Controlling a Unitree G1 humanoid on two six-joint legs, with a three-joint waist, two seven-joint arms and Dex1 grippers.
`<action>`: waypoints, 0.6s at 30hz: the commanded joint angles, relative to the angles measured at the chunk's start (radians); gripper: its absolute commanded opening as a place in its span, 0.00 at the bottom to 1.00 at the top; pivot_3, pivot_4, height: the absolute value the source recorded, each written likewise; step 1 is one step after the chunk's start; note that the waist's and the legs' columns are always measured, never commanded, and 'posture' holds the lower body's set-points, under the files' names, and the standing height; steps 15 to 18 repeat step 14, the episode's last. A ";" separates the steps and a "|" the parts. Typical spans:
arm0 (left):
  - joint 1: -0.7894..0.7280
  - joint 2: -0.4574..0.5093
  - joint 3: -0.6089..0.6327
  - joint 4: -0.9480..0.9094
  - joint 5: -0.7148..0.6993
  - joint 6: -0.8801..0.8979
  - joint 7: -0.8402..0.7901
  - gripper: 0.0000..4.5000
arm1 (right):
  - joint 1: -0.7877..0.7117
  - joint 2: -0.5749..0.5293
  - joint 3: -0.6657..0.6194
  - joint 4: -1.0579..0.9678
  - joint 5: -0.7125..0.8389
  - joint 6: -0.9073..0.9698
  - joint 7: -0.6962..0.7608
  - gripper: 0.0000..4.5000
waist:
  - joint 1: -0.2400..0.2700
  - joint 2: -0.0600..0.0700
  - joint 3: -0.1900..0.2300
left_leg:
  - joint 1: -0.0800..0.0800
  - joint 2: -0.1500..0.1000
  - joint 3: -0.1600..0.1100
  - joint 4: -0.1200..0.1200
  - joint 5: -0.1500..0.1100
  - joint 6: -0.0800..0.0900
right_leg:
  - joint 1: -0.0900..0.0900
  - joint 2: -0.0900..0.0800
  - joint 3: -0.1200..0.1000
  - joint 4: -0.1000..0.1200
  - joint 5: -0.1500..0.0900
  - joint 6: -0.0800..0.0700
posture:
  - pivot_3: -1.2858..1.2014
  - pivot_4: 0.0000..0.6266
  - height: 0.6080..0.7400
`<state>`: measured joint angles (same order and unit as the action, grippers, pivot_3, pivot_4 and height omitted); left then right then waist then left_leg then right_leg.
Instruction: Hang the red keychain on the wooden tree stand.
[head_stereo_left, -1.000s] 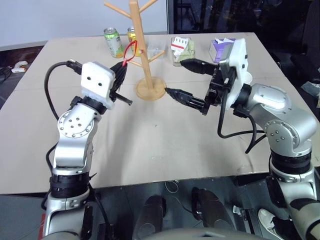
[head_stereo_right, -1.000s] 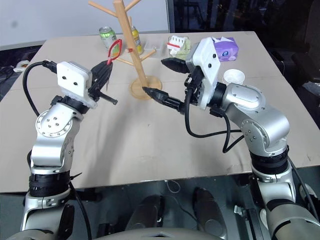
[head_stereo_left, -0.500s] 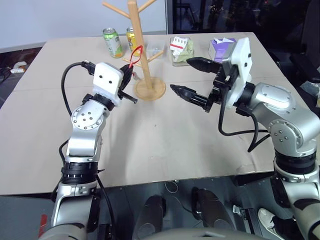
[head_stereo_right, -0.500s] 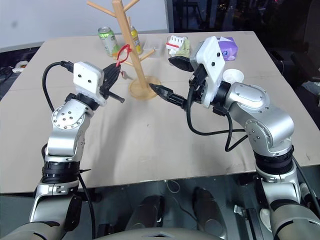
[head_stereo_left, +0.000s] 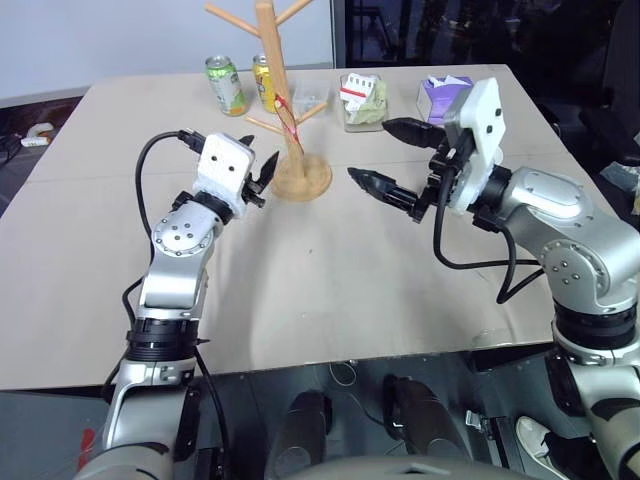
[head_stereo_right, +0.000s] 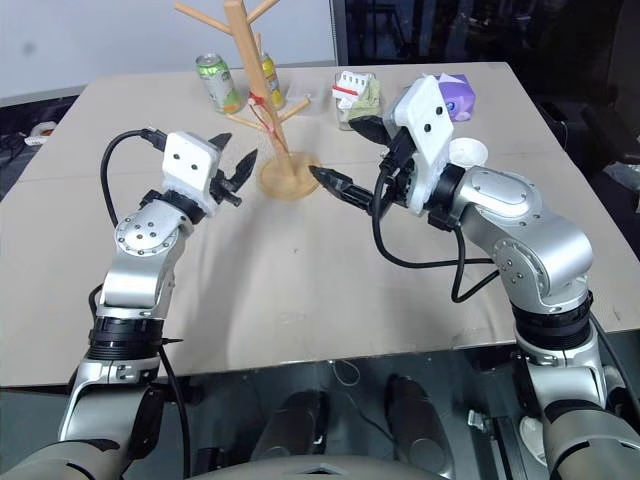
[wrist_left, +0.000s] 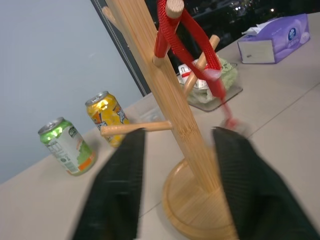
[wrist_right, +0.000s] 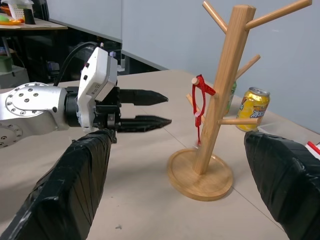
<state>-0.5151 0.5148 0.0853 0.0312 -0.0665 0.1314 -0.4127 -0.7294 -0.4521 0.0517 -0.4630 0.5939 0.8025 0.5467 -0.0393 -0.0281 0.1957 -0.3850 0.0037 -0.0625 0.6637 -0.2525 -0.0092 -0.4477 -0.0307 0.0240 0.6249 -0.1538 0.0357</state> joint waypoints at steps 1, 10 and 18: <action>-0.016 0.045 0.080 -0.045 -0.084 0.046 -0.054 0.91 | 0.013 -0.035 -0.022 -0.011 -0.010 -0.035 0.034 1.00 | -0.001 0.000 0.000 | 0.000 0.000 0.000 0.000 0.000 0.000 | 0.000 0.000 0.000 0.000 0.000 0.000 | 0.52 0.24 1.00; -0.027 0.528 0.299 -0.035 -0.550 0.665 -0.560 0.99 | -0.058 -0.253 -0.070 0.176 0.073 0.005 0.316 1.00 | -0.010 -0.001 0.004 | 0.000 0.002 0.000 -0.003 0.000 0.000 | -0.001 0.001 0.000 -0.002 -0.003 -0.004 | 0.52 0.24 1.00; -0.018 0.627 0.313 0.071 -0.530 0.654 -0.631 0.99 | -0.088 -0.291 -0.068 0.234 0.078 0.005 0.378 1.00 | -0.009 0.000 0.005 | 0.002 0.001 0.001 -0.007 0.000 0.000 | -0.001 0.001 0.000 -0.003 -0.003 -0.005 | 0.52 0.24 1.00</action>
